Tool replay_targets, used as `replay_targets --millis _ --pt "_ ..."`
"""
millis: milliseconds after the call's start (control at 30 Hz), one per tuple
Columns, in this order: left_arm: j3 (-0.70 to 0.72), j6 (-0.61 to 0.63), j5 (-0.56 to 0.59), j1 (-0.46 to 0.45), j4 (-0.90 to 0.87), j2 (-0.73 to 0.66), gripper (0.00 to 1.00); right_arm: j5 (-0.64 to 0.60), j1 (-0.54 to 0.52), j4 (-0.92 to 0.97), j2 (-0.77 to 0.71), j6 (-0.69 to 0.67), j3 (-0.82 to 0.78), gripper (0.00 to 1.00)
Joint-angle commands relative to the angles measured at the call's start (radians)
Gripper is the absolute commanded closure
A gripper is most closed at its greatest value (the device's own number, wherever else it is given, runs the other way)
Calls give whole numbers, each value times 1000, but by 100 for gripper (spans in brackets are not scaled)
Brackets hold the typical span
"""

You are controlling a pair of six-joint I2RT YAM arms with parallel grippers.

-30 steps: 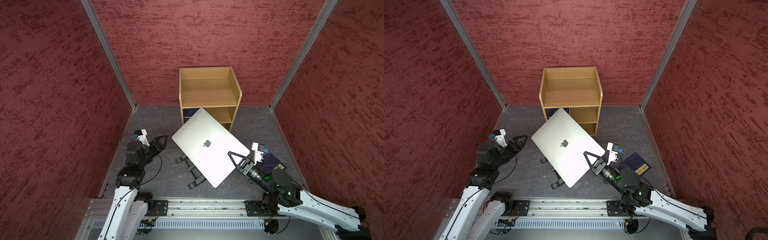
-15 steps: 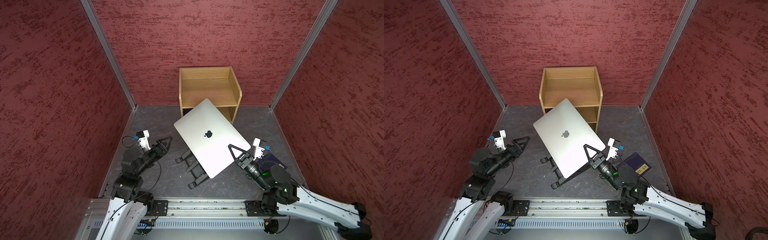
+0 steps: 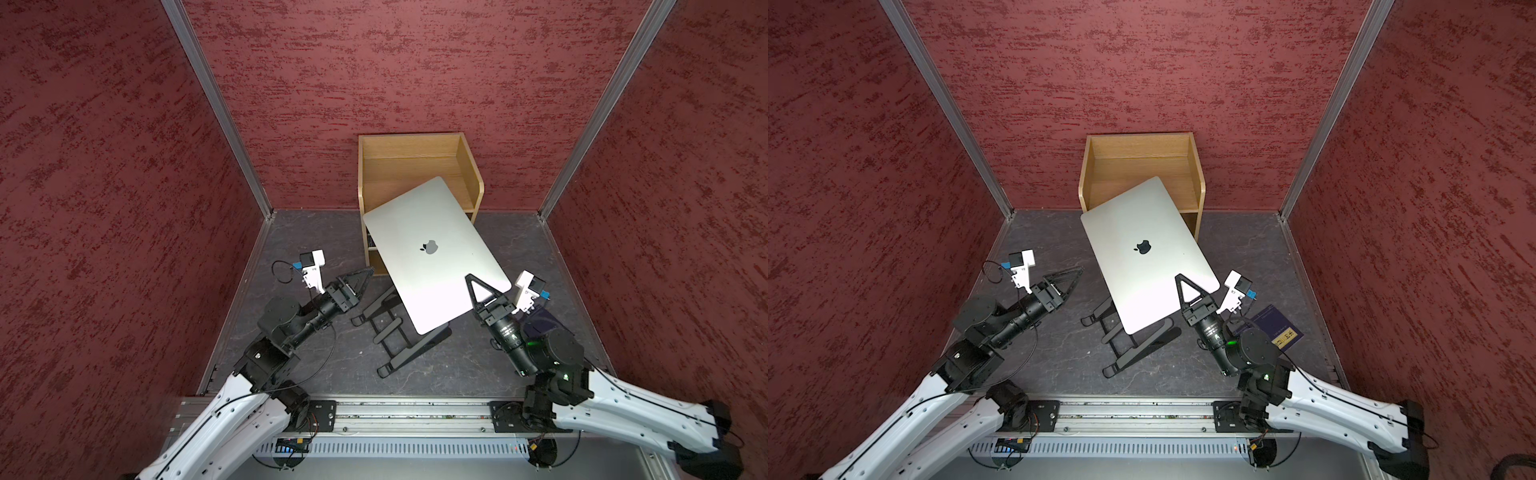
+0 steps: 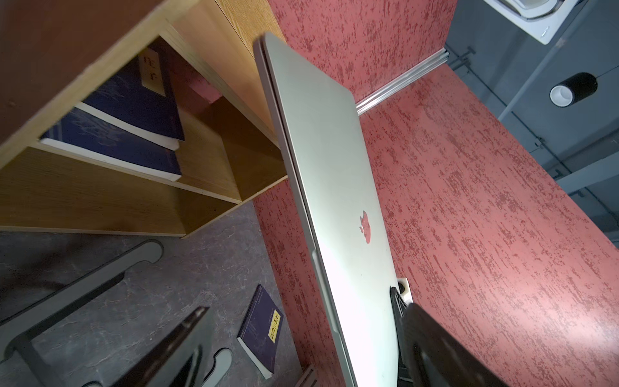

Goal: Close the laptop lid and set it aside
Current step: Place the laptop on the shelf.

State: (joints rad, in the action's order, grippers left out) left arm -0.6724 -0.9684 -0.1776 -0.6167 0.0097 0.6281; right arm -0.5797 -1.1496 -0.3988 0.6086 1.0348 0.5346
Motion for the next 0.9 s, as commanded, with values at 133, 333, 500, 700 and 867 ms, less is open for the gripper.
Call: replay_targets --millis 133,333,500,700,867 --pt "-83 86 118 -123 169 152 9 -88 -3 -321 136 -3 187 100" --pt "-120 84 145 -128 179 216 9 -124 4 -422 275 -86 286 100" --pt "-155 82 155 -126 162 242 9 -153 31 -407 361 -94 370 100" --pt "-191 67 200 -118 141 255 9 -163 113 -325 446 20 441 100" --pt "-234 62 240 -94 77 257 9 -149 187 -266 505 133 476 100"
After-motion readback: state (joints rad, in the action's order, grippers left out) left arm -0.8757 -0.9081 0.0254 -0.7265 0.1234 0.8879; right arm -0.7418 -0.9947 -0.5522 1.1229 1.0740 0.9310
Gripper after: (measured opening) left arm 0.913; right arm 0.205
